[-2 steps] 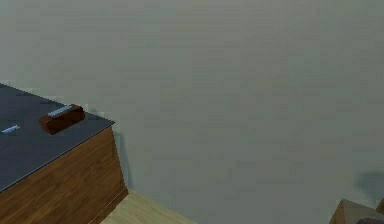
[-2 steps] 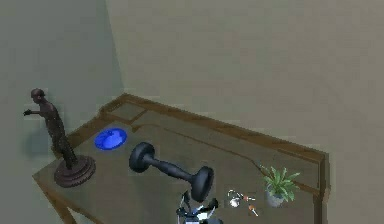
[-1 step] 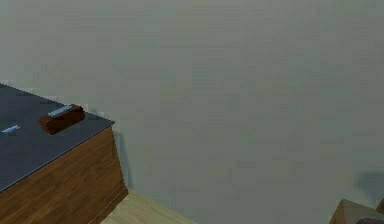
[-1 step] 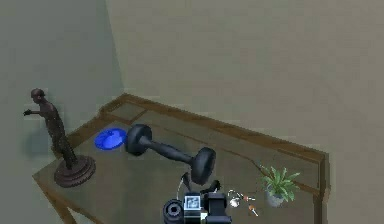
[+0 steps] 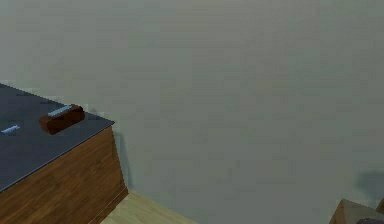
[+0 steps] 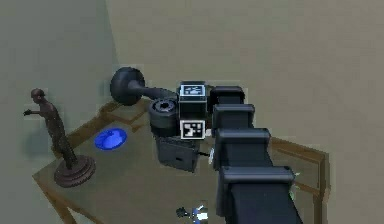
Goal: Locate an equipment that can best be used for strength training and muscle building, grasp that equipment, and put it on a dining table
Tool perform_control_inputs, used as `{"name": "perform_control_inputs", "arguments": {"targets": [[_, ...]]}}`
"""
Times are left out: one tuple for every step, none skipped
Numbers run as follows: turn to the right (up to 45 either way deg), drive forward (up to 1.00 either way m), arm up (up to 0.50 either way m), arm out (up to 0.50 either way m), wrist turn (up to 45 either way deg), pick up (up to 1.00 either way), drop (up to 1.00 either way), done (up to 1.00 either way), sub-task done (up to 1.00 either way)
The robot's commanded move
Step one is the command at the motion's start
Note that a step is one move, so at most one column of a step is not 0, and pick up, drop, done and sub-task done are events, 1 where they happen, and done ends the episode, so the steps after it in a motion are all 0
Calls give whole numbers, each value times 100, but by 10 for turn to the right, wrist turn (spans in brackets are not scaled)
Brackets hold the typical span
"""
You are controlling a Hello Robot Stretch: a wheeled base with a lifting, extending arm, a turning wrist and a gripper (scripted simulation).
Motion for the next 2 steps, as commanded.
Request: {"name": "perform_control_inputs", "arguments": {"targets": [[0,0,0,0,-450,0,0,0,0],[0,0,0,0,-450,0,0,0,0]]}}
